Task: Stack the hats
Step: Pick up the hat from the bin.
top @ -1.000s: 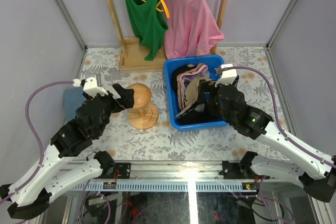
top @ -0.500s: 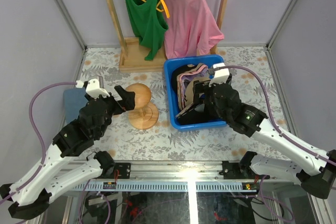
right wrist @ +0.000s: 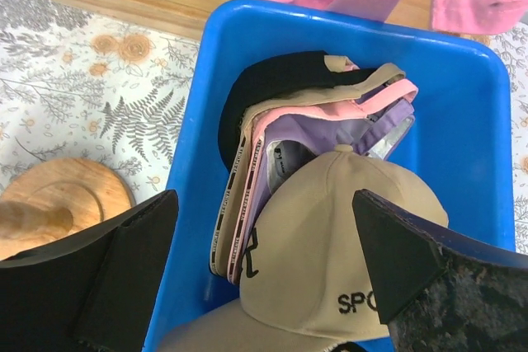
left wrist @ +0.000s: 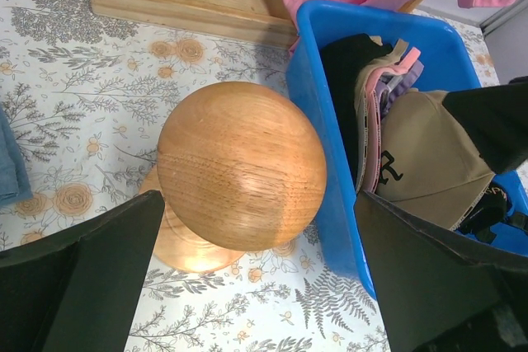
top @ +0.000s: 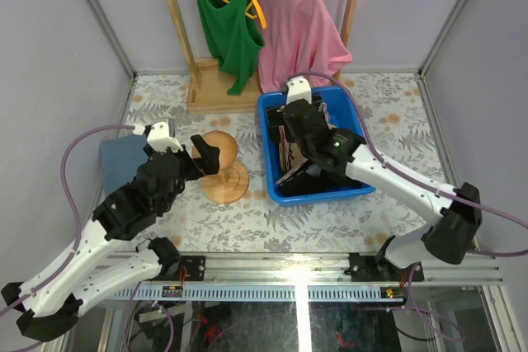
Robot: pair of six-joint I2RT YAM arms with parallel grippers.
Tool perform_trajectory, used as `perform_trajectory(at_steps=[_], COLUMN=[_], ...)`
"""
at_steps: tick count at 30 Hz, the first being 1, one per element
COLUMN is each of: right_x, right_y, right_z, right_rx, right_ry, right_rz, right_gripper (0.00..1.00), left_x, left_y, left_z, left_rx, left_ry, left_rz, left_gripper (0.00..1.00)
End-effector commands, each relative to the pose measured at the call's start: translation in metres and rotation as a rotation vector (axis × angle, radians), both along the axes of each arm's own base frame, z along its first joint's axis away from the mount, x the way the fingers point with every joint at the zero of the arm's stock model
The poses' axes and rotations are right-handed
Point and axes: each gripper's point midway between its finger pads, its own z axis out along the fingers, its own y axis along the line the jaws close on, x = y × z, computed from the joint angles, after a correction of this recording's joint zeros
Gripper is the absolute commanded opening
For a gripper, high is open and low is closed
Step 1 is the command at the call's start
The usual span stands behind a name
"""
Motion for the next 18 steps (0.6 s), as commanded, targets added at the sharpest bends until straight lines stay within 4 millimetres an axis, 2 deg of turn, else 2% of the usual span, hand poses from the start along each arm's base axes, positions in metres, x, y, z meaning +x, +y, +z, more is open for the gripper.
perform_trajectory(at_steps=[1,5,8,13,18], right_x=[0.011,0.023,0.036,0.056,0.068], right_y=[0.007,0.021,0.032,0.047,0.051], right_z=[0.005,-0.008,-0.026,-0.055,-0.078], right_rx=[-0.037,-0.070,-0.100,-0.118,-0.110], right_ry=[0.003,0.026,0.056,0.124,0.175], right_rz=[-0.032,-0.043,-0.047,-0.050,-0.061], right_gripper=[0.93,0.88,0.84,0.69,0.58], left_x=[0.003,0.005,0.005,0.005,0.004], left_y=[-0.008,-0.010,-0.009,-0.006,-0.001], left_z=[0.007,0.009,0.011,0.013,0.017], left_rx=[-0.006,-0.005,-0.002,0.004,0.008], left_ry=[-0.026,-0.028,-0.034,-0.045,-0.061], left_rz=[-0.027,-0.031,-0.029,-0.021,-0.015], left_gripper=[1.00,0.95,0.90,0.87,0.84])
